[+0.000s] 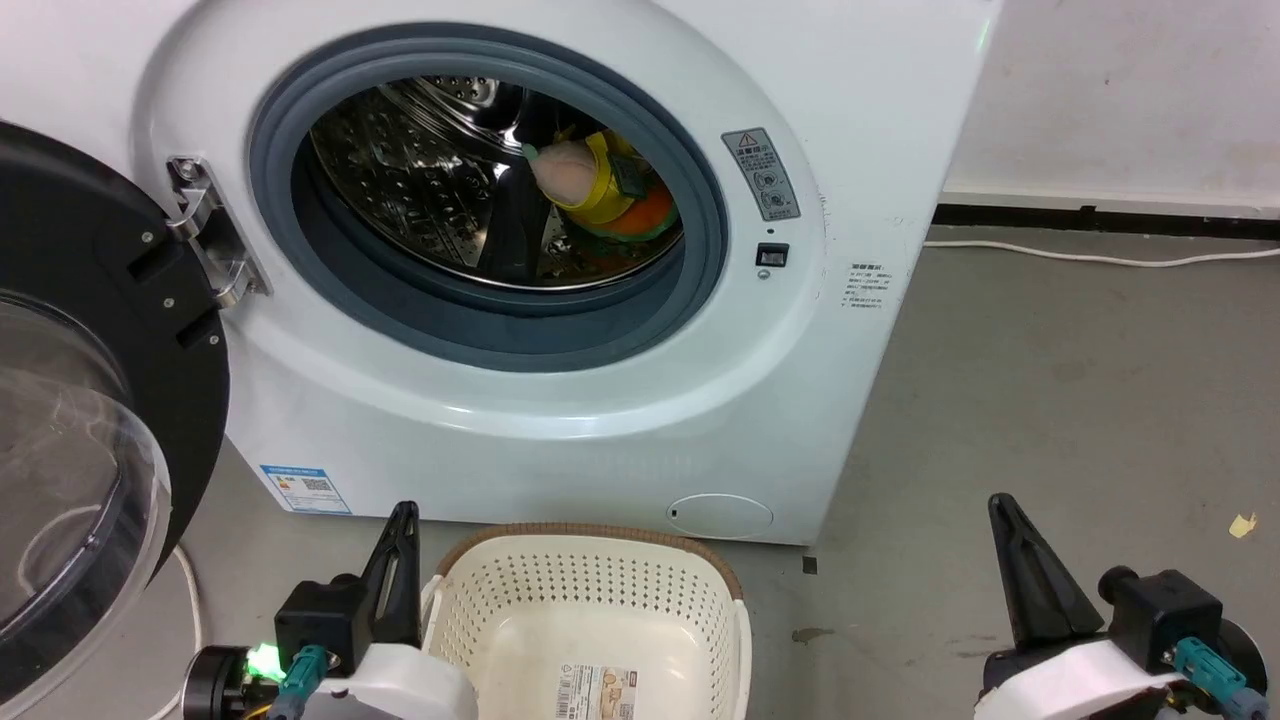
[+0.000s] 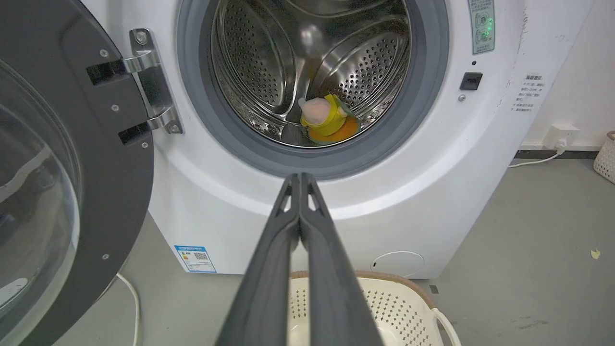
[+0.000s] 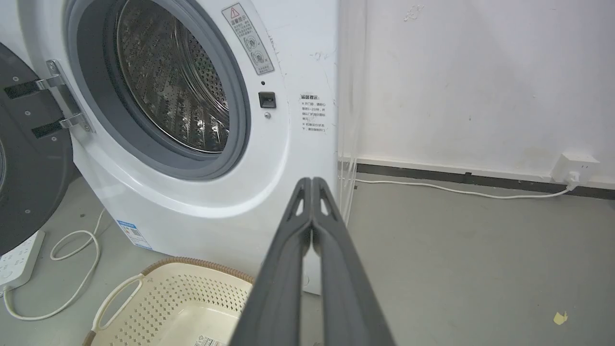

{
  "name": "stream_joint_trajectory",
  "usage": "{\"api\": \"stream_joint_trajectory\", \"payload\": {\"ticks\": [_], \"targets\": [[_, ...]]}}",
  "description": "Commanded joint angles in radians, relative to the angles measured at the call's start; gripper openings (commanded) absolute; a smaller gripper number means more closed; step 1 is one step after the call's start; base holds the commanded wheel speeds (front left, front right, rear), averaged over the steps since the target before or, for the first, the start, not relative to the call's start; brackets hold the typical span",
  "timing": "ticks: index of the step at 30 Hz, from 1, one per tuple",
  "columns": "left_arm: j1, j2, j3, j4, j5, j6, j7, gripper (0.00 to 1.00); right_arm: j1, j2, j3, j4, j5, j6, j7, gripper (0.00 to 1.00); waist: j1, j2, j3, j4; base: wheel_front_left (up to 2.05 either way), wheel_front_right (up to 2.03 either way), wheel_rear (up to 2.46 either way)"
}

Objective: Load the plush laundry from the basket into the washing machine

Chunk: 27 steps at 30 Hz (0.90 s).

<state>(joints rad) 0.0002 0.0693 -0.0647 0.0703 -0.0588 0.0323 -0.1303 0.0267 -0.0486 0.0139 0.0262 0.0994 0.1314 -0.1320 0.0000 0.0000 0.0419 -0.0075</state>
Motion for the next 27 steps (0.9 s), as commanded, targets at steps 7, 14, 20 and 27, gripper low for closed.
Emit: {"api": "stream_joint_trajectory", "payload": {"ticks": [7,14,20,27], "targets": [[0.000,-0.007,0.011,-0.014,0.012,-0.005,0.017,0.00,-0.013,-0.001,-0.003,-0.008,-0.016,0.000,0.018,0.00,0.0000,0.0000,-0.005,0.001,0.00,0.00,0.00],[0.000,-0.008,0.017,-0.021,0.018,-0.008,0.032,0.00,-0.014,-0.001,-0.004,-0.010,-0.027,0.000,0.032,0.00,0.0000,0.0000,-0.009,0.002,0.00,0.00,0.00],[0.000,-0.010,0.023,-0.027,0.023,-0.011,0.044,0.00,-0.016,-0.001,-0.005,-0.012,-0.036,0.000,0.045,0.00,0.0000,0.0000,-0.013,0.002,0.00,0.00,0.00],[0.000,-0.011,0.030,-0.034,0.029,-0.015,0.058,0.00,-0.018,-0.001,-0.007,-0.014,-0.046,-0.001,0.059,0.00,0.0000,0.0000,-0.018,0.003,0.00,0.00,0.00]]}}
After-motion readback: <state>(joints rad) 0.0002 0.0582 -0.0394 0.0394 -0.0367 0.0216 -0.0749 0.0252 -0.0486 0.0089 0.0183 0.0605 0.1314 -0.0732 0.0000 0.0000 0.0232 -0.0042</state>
